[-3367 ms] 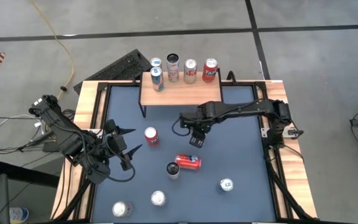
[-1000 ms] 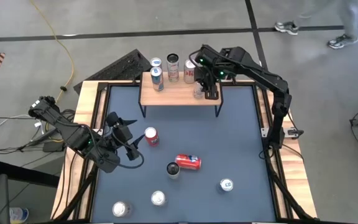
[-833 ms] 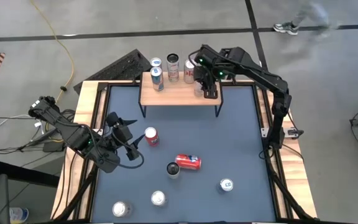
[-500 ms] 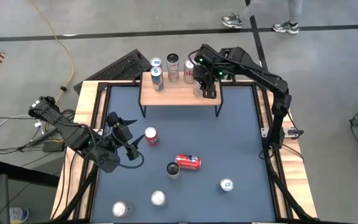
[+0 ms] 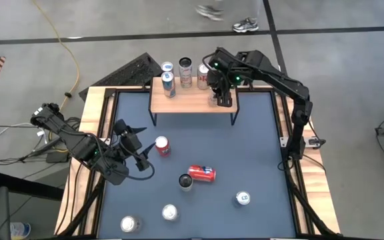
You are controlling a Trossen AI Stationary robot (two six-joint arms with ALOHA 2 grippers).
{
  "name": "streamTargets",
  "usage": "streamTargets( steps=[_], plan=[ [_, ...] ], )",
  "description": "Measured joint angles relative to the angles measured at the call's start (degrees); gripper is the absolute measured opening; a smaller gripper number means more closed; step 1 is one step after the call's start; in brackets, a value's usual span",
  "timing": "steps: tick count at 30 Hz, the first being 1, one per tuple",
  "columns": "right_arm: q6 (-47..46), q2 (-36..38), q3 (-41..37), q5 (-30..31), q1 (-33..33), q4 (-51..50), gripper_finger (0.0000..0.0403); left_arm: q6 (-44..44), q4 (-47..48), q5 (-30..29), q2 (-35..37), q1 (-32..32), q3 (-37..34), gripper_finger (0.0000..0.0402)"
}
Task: Place canned beverage on shelf
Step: Put the top right pink soda can on the shelf aligned with the other pink soda can
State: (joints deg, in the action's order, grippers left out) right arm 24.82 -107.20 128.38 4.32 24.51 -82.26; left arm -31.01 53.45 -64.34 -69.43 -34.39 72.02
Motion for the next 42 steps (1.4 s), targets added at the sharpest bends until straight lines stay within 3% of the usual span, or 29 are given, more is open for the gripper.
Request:
streamTargets(
  steps=[30, 35, 38, 42],
  plan=[
    [-2.5, 0.0, 0.0, -2.6, 0.8, 0.0, 0.0267, -1.0, -0.2, -3.1, 0.0, 0.1, 0.0, 0.0288],
    [-2.4, 0.1, 0.0, -0.2, 0.8, 0.9, 0.0291, -1.3, -0.2, -3.2, 0.0, 0.1, 0.0, 0.0288],
    [-3.3, 0.2, 0.1, 4.5, 0.8, 0.8, 0.0311, -1.6, -0.2, -3.1, 0.0, 0.1, 0.0, 0.0288],
    [-3.0, 0.2, 0.1, 4.9, 0.7, 0.4, 0.0327, -1.6, -0.2, -3.1, 0.0, 0.1, 0.0, 0.0288]
  ],
)
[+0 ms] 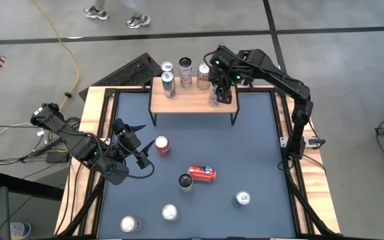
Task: Place canned beverage on shelf
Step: Put the top right pink soda can on the shelf aligned with the other pink soda can
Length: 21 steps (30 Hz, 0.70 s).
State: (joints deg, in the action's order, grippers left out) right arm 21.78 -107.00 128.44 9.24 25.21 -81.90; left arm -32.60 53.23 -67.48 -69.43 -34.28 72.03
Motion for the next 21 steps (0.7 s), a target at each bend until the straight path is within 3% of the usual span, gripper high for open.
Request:
streamTargets(
  steps=[10, 16, 21],
  plan=[
    [3.1, 0.0, 0.2, 1.2, -0.9, 1.3, 0.0331, 0.4, 0.5, 0.1, 0.0, 0.0, 0.0, 0.0288],
    [5.1, -0.1, 6.6, 1.3, -2.0, 2.3, 0.0331, 0.4, 0.5, 0.1, 0.0, 0.0, 0.0, 0.0288],
    [3.9, 7.7, 5.5, 1.4, -3.1, 4.2, 0.0331, 0.7, 0.5, -0.4, 0.0, -0.1, 0.0, 0.0288]
  ],
)
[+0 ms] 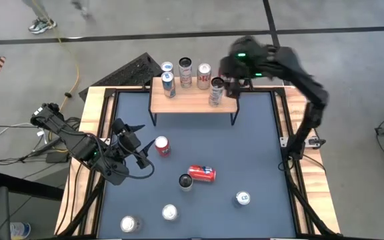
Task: Place canned beverage on shelf
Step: Put the top right pink soda can on the shelf aligned with the other pink soda can
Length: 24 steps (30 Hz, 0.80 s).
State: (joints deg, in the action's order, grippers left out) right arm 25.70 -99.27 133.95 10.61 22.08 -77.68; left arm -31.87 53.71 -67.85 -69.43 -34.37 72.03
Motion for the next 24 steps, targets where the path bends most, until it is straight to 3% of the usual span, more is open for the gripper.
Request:
streamTargets(
  steps=[5, 9, 13, 19, 24],
  plan=[
    [-10.0, 7.7, -1.0, -5.9, 1.1, -4.0, 0.0329, 2.2, 0.0, -2.5, 1.4, -1.8, 0.0, 0.0288],
    [-16.2, 15.4, -8.5, -4.3, 1.4, -3.6, 0.0318, 1.8, 2.3, -3.4, 3.2, -3.5, 0.0, 0.0288],
    [-21.5, 25.7, -27.5, -1.6, 0.8, 5.1, 0.0312, -0.4, 5.4, -6.8, 4.5, -6.7, 0.0, 0.0288],
    [-24.9, 39.2, -63.1, 2.7, -0.5, 35.9, 0.0311, -4.1, 7.7, -10.1, 5.7, -11.8, 0.0, 0.0288],
    [-26.2, 41.4, -78.1, 10.9, -0.4, 54.2, 0.031, -6.8, 7.7, -10.2, 5.7, -14.4, 0.0, 0.0288]
  ],
)
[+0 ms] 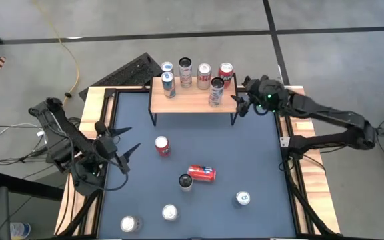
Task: Place canned beverage on shelf
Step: Put the top right pink soda can on the shelf aligned with the other pink soda can
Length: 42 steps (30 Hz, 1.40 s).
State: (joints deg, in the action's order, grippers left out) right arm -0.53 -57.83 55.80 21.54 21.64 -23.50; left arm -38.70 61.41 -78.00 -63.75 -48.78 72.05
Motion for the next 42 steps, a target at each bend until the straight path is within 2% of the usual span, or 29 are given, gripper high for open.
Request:
streamTargets(
  steps=[3, 5, 9, 12, 18, 20, 29, 42],
  plan=[
    [-1.9, -1.3, -3.8, 1.2, 0.0, 6.3, 0.0304, -1.5, 0.0, -0.6, -0.1, -0.5, 0.0, 0.0288],
    [-2.7, -3.0, -4.4, 2.9, 0.1, 7.0, 0.0294, -2.2, 0.0, -0.8, -0.1, -0.5, 0.0, 0.0288],
    [-4.5, -6.7, -4.4, 8.1, -0.8, 7.9, 0.0251, -2.5, 0.2, -2.0, -0.1, -0.5, 0.0, 0.0288],
    [-4.6, -8.7, -4.4, 9.9, -1.9, 8.8, 0.0194, -2.6, 0.2, -2.2, -0.1, -0.5, 0.0, 0.0288],
    [-2.6, -10.6, -4.3, 13.3, -3.2, 11.8, 0.0043, -3.1, 0.2, -2.2, -0.1, -0.5, 0.0, 0.0288],
    [-2.0, -10.7, -4.3, 13.3, -3.3, 12.7, 0.0012, -3.2, 0.2, -2.2, -0.1, -0.5, 0.0, 0.0288],
    [-1.4, -10.9, -4.3, 10.2, -3.2, 18.3, 0.0002, -3.0, 0.2, -2.0, -0.1, -0.5, 0.0, 0.0288],
    [0.4, -16.6, -4.4, 5.5, -1.5, 26.1, 0.0, -3.0, 1.0, -2.0, -0.1, -0.5, -0.1, 0.0288]
  ],
)
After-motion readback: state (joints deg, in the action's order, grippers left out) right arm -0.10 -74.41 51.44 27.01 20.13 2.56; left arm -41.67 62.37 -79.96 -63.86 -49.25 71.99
